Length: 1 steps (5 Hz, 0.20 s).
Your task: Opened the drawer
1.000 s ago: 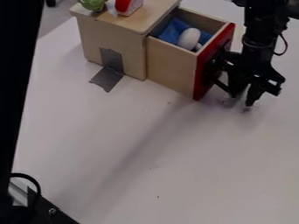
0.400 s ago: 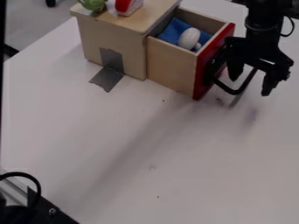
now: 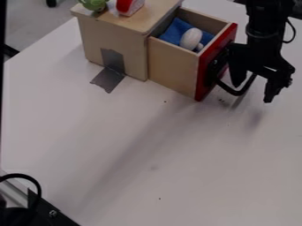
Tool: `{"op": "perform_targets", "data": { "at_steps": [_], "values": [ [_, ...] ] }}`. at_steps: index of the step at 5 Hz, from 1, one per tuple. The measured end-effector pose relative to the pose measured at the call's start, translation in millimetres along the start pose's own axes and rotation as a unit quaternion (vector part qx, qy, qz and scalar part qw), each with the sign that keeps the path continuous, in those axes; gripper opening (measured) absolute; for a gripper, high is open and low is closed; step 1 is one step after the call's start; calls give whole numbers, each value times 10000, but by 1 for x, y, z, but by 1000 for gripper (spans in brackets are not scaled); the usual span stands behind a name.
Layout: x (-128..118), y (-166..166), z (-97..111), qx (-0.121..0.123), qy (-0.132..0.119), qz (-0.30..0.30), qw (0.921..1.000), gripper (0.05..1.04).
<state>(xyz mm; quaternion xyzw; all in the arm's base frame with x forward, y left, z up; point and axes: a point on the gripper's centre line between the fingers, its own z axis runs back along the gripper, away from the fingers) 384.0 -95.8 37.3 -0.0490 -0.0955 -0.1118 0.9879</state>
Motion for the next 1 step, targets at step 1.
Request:
{"op": "perform_targets", "data": {
  "at_steps": [1],
  "values": [
    [0,2,0,16,7,-25,10000,1000]
  ]
}}
